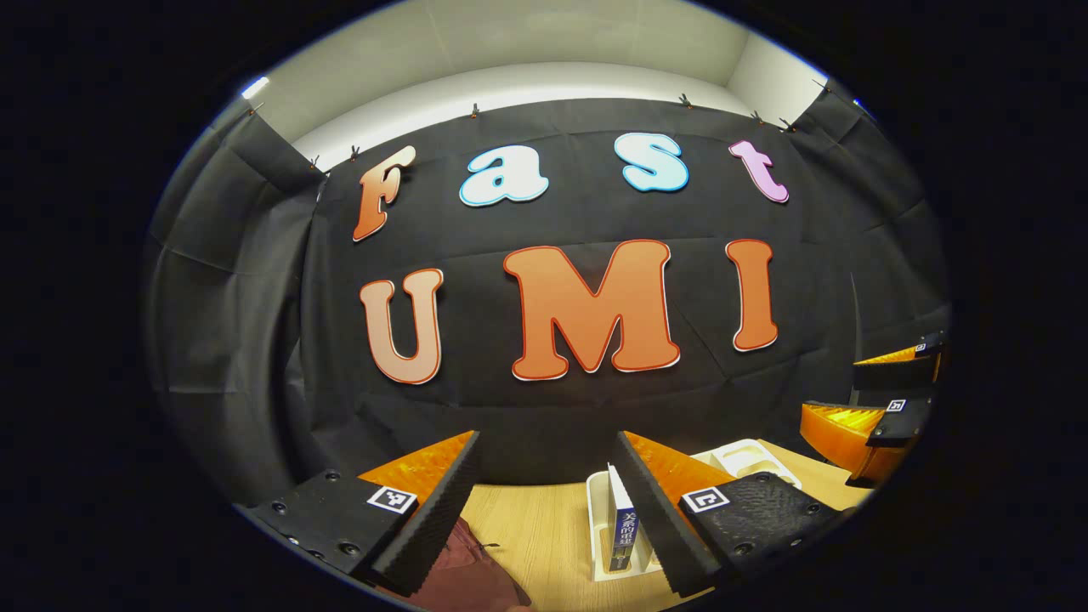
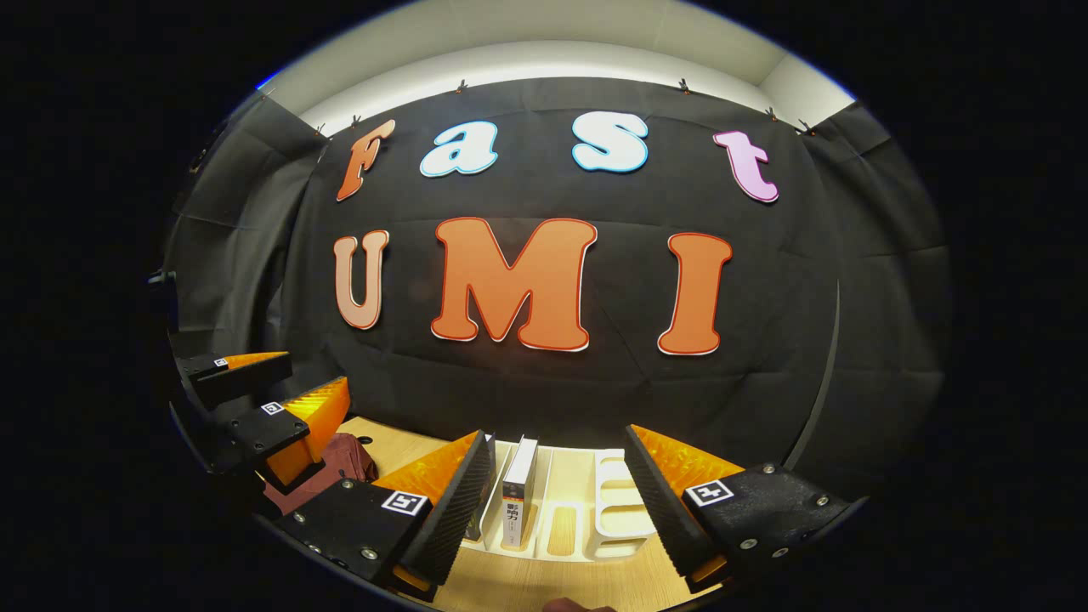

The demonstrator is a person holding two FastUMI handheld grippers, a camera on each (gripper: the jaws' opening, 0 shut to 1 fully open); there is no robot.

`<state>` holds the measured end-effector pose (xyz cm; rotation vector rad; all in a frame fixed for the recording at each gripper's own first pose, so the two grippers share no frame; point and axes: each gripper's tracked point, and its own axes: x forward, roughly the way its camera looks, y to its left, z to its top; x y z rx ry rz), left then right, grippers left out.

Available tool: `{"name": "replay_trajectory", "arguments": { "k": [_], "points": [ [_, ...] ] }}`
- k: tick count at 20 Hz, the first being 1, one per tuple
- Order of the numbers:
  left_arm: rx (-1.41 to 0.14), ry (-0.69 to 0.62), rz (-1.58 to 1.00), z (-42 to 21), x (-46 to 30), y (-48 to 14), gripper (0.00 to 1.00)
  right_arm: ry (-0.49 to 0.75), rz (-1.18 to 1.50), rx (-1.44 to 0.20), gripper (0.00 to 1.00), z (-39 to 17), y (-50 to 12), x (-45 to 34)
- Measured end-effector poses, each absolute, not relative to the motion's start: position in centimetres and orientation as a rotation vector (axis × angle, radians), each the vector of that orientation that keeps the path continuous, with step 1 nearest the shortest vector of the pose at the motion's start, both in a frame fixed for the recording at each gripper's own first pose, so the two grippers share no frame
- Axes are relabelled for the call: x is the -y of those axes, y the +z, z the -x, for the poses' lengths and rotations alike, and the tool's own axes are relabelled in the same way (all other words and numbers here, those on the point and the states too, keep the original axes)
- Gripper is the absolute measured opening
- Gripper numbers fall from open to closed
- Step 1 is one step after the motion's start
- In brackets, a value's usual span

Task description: Open the schoolbag, grab two books from the bookshelf and put them into the schoolbag.

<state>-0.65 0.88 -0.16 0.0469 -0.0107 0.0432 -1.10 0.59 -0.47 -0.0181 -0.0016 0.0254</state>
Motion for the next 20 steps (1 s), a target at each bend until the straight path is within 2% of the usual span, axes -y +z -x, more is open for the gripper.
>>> {"name": "replay_trajectory", "arguments": {
  "k": [1, 2, 6, 7, 10, 20],
  "points": [
    [0.010, 0.048, -0.052, 0.8, -1.0, -0.3, 0.97, 0.025, 0.017, 0.004, 0.94, 1.0, -0.4, -0.5],
    [0.010, 0.049, -0.058, 1.0, -1.1, -0.4, 1.00, 0.020, 0.019, 0.006, 0.94, 0.9, -0.4, -0.4],
    [0.000, 0.056, -0.070, 1.1, -1.0, -0.7, 1.00, 0.019, 0.011, -0.001, 0.94, 0.9, -0.6, 0.0],
    [0.003, 0.060, -0.074, 1.1, -0.9, -0.7, 0.97, 0.020, 0.012, -0.002, 0.94, 0.9, -0.6, -0.1],
    [0.011, 0.070, -0.087, 1.1, -1.1, -0.3, 0.96, 0.030, 0.021, -0.003, 0.94, 0.9, -0.8, -0.1],
    [0.006, 0.078, -0.106, 1.7, -0.1, -0.3, 0.95, 0.070, 0.019, -0.028, 0.94, 0.9, -2.2, 0.0]
  ]
}}
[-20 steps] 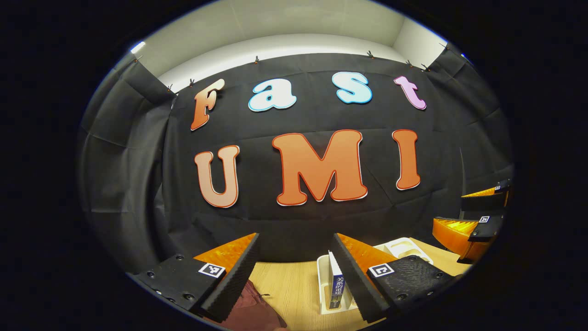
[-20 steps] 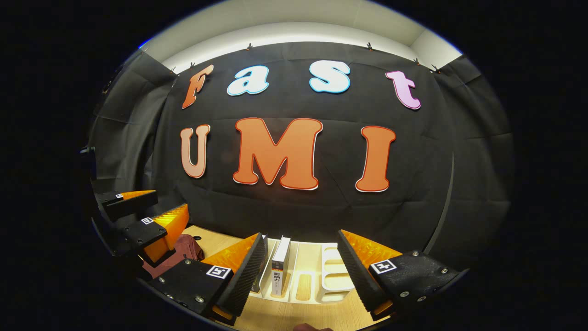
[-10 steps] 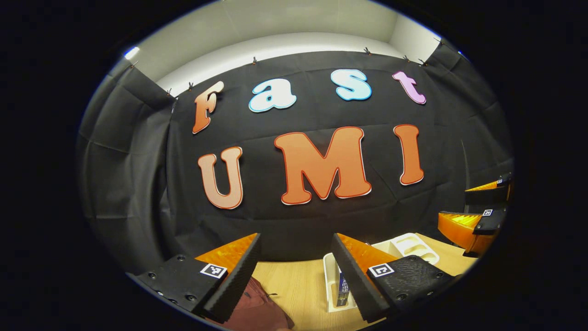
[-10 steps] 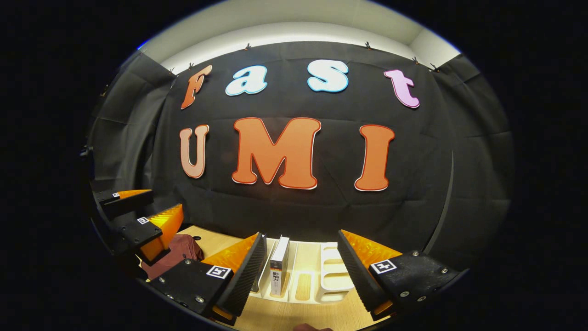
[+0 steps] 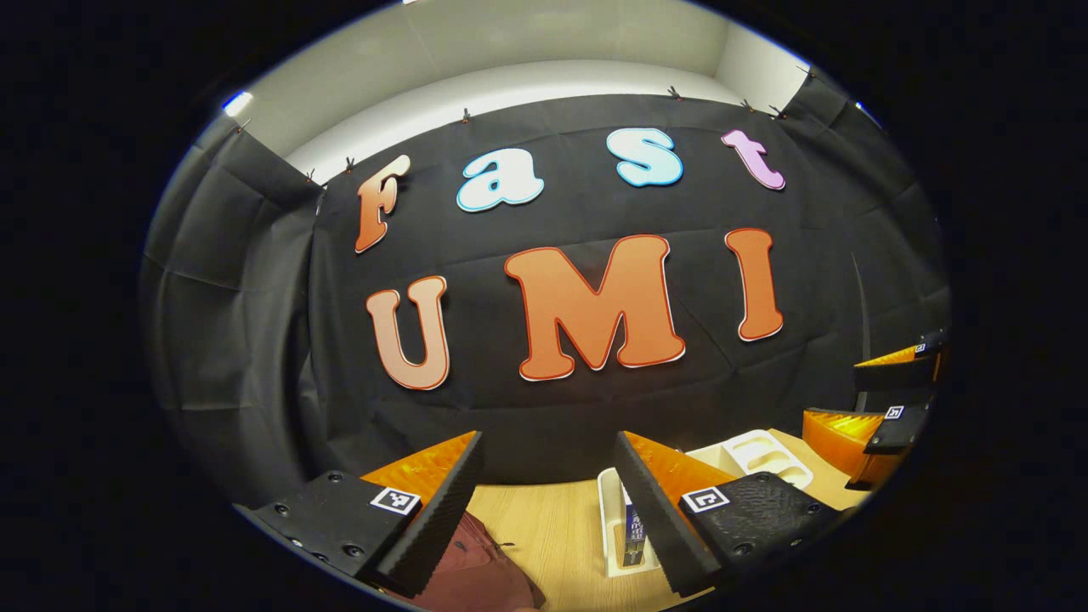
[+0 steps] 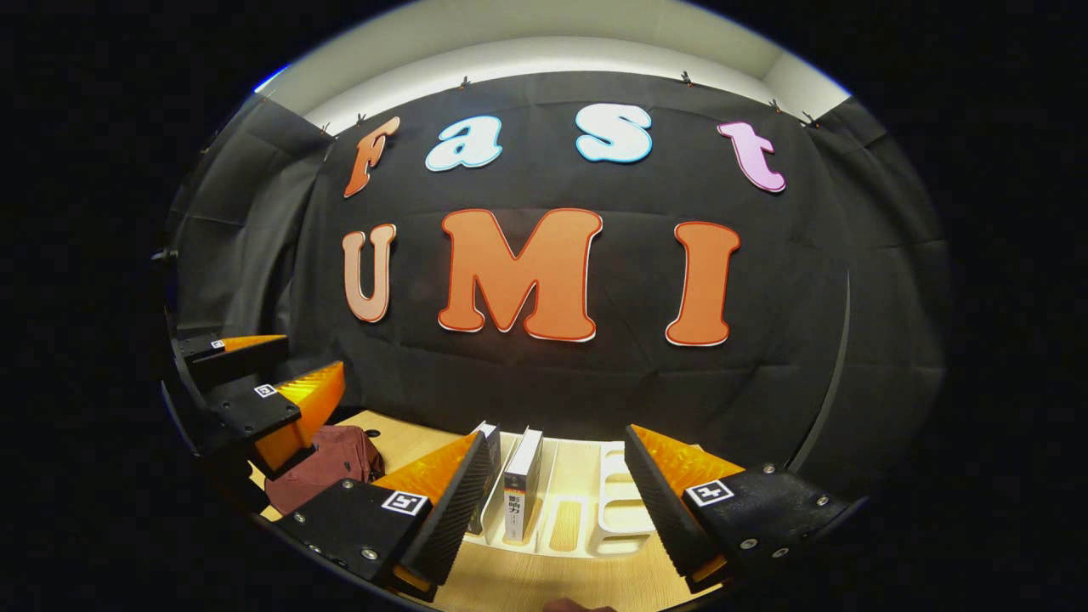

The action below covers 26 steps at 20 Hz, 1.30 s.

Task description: Open the schoolbag, grab two books from the bookshelf and put them into the schoolbag.

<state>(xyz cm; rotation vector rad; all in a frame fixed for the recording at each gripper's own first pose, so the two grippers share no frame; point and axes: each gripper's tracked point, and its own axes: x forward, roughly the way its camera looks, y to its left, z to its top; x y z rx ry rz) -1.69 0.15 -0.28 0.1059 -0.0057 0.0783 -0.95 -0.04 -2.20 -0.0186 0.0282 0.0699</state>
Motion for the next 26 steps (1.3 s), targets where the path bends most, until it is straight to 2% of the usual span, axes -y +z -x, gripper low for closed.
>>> {"name": "replay_trajectory", "arguments": {
  "k": [4, 10, 13, 14, 16, 20, 26],
  "points": [
    [-0.007, 0.091, -0.125, 2.1, 0.1, -1.0, 0.96, 0.074, 0.012, -0.028, 0.94, 1.0, -2.3, 0.5],
    [-0.102, 0.112, -0.172, 3.0, 0.5, -5.3, 0.96, 0.109, -0.003, -0.072, 0.94, 1.5, -4.5, 1.5],
    [-0.187, 0.170, -0.230, 3.8, -0.8, -8.3, 0.96, 0.123, -0.013, -0.089, 0.94, 1.5, -5.5, 2.2],
    [-0.212, 0.191, -0.250, 4.4, -1.3, -9.2, 1.00, 0.129, -0.016, -0.100, 0.94, 1.7, -6.0, 2.5],
    [-0.261, 0.228, -0.302, 6.0, -2.1, -11.2, 0.96, 0.140, -0.011, -0.122, 0.94, 2.0, -7.2, 3.1],
    [-0.345, 0.233, -0.408, 7.2, -3.6, -14.9, 0.96, 0.097, -0.012, -0.174, 0.94, 2.4, -9.1, 5.1],
    [-0.394, 0.136, -0.586, 7.9, -5.2, -20.1, 0.96, -0.027, 0.023, -0.198, 0.94, 2.0, -10.0, 6.7]
  ]
}}
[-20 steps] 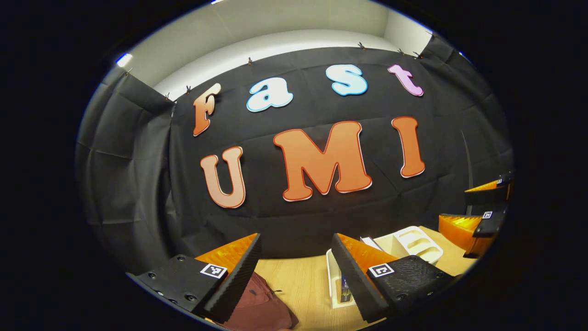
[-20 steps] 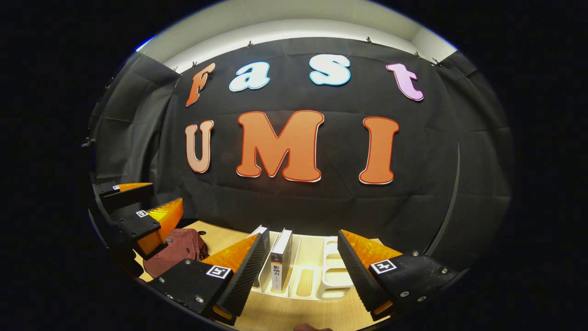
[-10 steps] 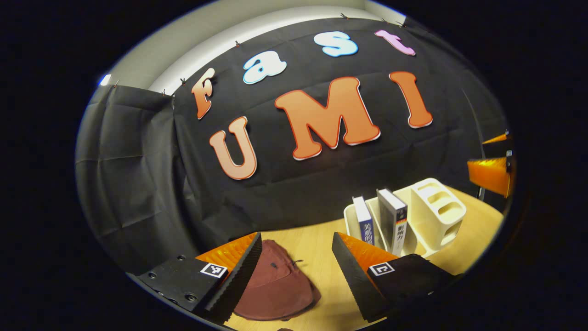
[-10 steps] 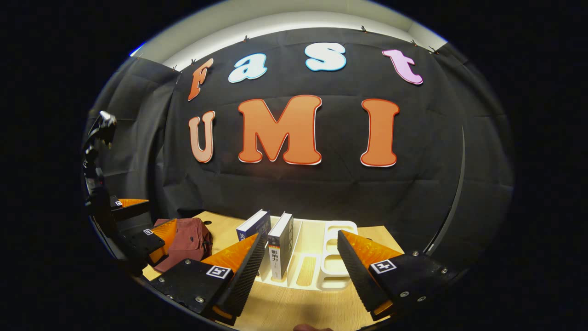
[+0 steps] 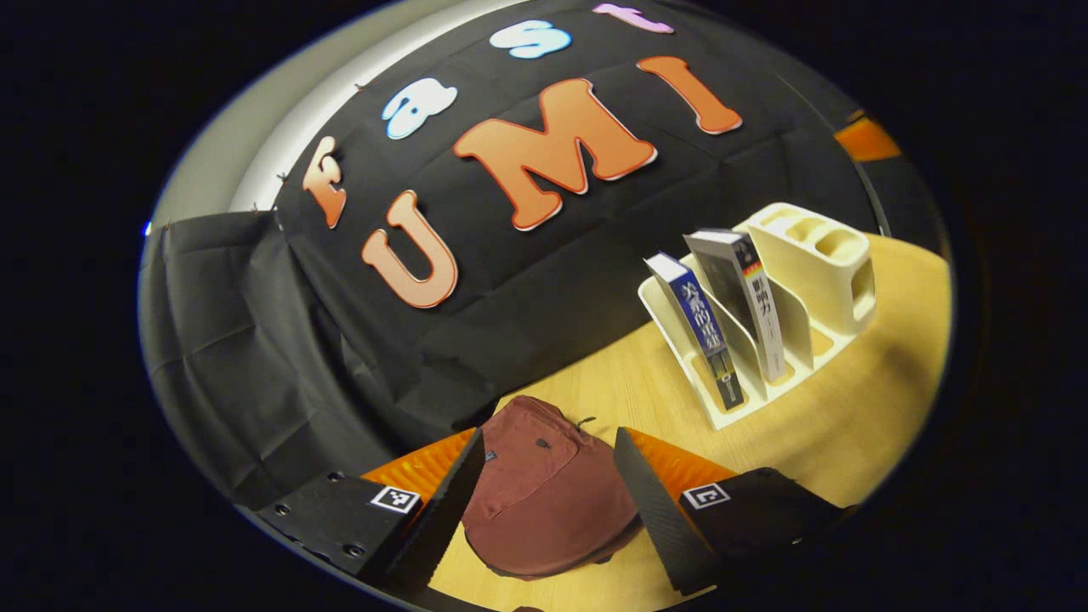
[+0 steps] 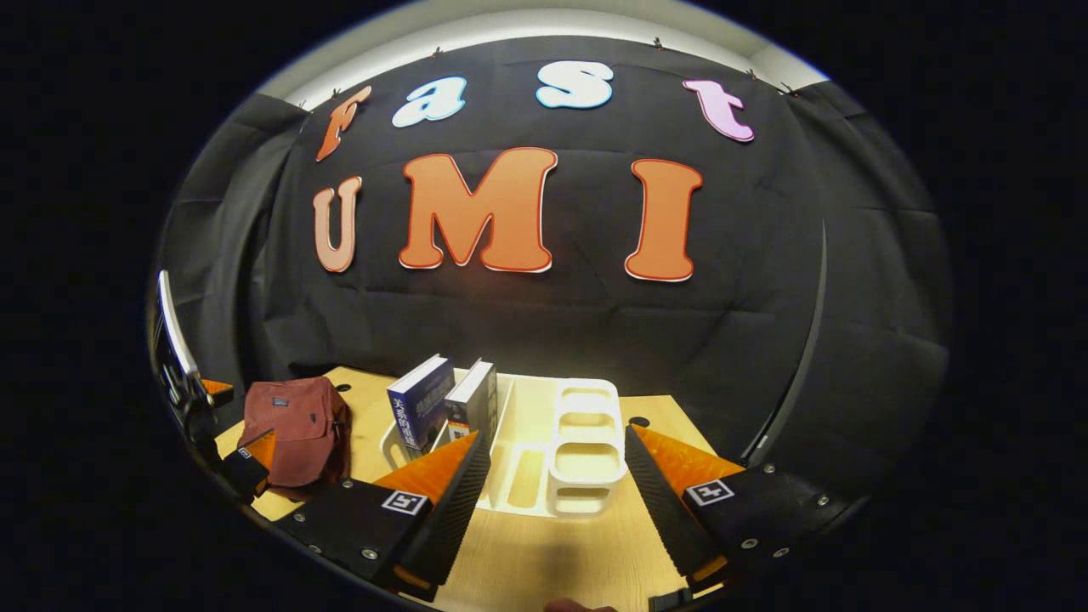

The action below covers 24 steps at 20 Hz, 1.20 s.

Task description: Open the schoolbag, grab two books from the bookshelf and put them into the schoolbag.

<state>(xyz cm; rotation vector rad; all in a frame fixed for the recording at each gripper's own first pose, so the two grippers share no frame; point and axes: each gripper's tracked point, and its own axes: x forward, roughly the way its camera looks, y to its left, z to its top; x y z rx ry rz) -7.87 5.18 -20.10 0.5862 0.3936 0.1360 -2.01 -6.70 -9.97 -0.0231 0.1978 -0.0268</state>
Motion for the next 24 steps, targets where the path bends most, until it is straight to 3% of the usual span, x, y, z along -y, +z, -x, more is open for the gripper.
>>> {"name": "replay_trajectory", "arguments": {
  "k": [6, 12, 15, 24],
  "points": [
    [-0.563, 0.047, -0.678, 9.6, -7.9, -29.4, 0.96, -0.092, 0.042, -0.191, 0.94, 1.7, -8.9, 5.2],
    [-0.654, -0.052, -0.731, 10.4, -9.5, -34.7, 0.98, -0.094, 0.062, -0.192, 0.94, 1.1, -8.6, 3.0],
    [-0.712, -0.033, -0.763, 11.4, -10.7, -37.1, 0.98, -0.086, 0.067, -0.184, 0.94, 0.7, -8.4, 2.1],
    [-0.671, 0.041, -0.858, 10.4, -13.3, -36.1, 0.97, -0.076, 0.070, -0.176, 0.94, 0.1, -7.9, 1.5]
  ]
}}
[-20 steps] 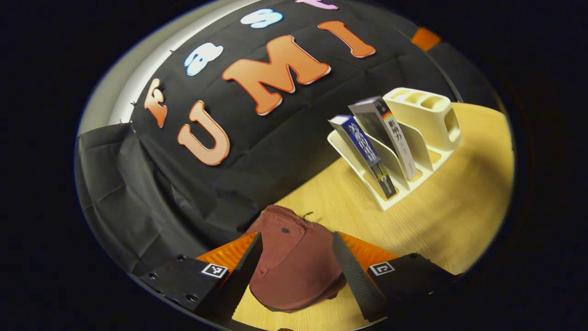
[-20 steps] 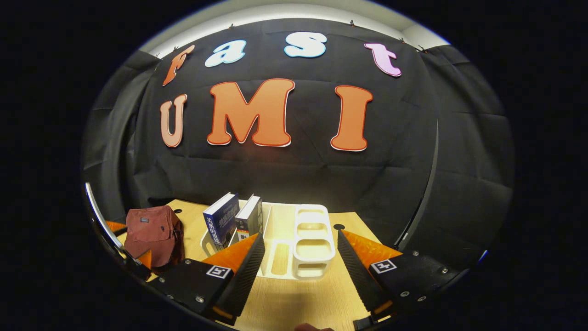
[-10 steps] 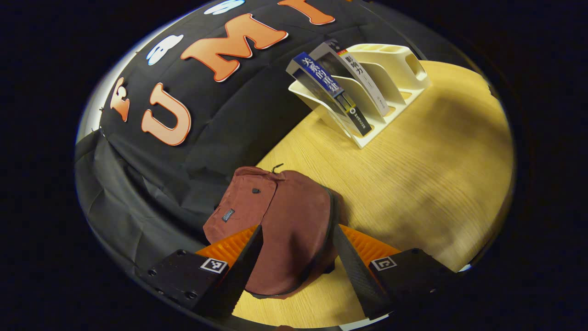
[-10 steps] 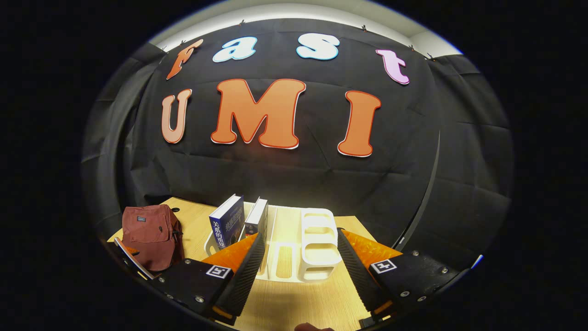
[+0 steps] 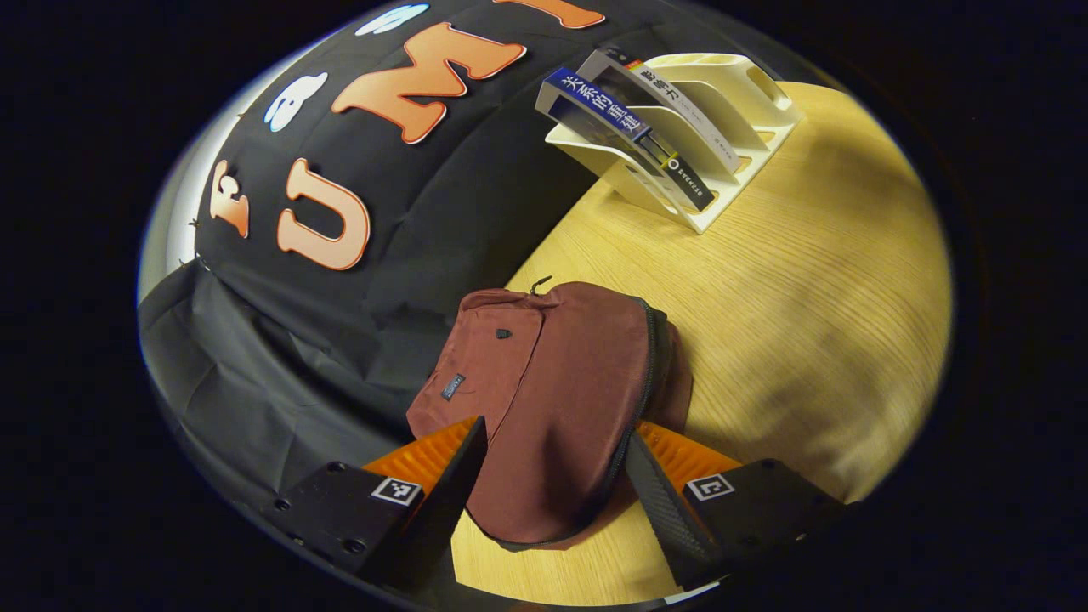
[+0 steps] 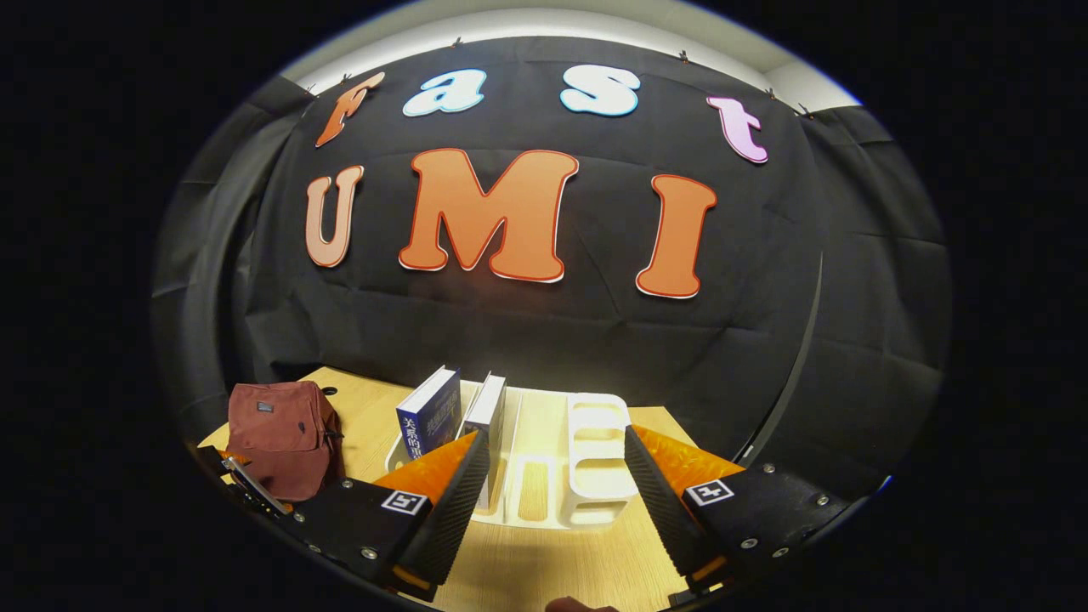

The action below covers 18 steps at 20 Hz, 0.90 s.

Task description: Open the schoolbag, grab two books from the bookshelf and put them into the schoolbag.

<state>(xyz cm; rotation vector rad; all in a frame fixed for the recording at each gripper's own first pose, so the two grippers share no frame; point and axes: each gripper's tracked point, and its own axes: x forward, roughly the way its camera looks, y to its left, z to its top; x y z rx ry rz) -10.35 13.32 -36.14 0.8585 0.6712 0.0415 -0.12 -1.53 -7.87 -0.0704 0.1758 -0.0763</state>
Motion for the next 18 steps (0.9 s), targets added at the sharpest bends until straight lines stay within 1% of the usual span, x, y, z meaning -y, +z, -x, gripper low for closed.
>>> {"name": "replay_trajectory", "arguments": {
  "k": [6, 7, 8, 9, 11, 13, 14, 15, 16, 17, 18],
  "points": [
    [-0.626, 0.055, -0.915, 7.3, -14.2, -35.9, 0.96, -0.069, 0.081, -0.168, 0.94, -0.3, -7.5, 1.1],
    [-0.632, 0.048, -0.890, 6.9, -14.6, -36.3, 0.96, -0.067, 0.084, -0.167, 0.94, -0.4, -7.4, 0.9],
    [-0.639, 0.015, -0.849, 6.3, -14.6, -37.2, 0.95, -0.066, 0.086, -0.165, 0.94, -0.5, -7.4, 0.8],
    [-0.675, 0.020, -0.836, 6.1, -15.3, -37.9, 0.95, -0.062, 0.086, -0.167, 0.94, -0.6, -7.4, 0.6],
    [-0.686, 0.000, -0.784, 5.2, -15.7, -37.6, 0.95, -0.056, 0.081, -0.167, 0.94, -0.6, -7.1, 0.3],
    [-0.694, -0.041, -0.741, 4.4, -15.8, -36.4, 0.90, -0.045, 0.086, -0.175, 0.94, -1.1, -7.1, -0.3],
    [-0.706, -0.094, -0.701, 3.9, -15.4, -36.2, 0.79, -0.033, 0.090, -0.176, 0.94, -1.3, -6.9, -0.8],
    [-0.718, -0.140, -0.649, 4.0, -15.0, -36.1, 0.61, -0.024, 0.095, -0.176, 0.94, -1.6, -6.7, -1.3],
    [-0.748, -0.163, -0.611, 3.9, -15.1, -36.1, 0.65, -0.013, 0.099, -0.178, 0.94, -1.9, -6.6, -1.6],
    [-0.784, -0.176, -0.585, 3.9, -15.8, -36.0, 0.57, 0.001, 0.102, -0.178, 0.94, -2.2, -6.4, -2.1],
    [-0.790, -0.185, -0.561, 3.5, -16.1, -35.5, 0.13, 0.013, 0.106, -0.178, 0.94, -2.5, -6.2, -2.6]
  ]
}}
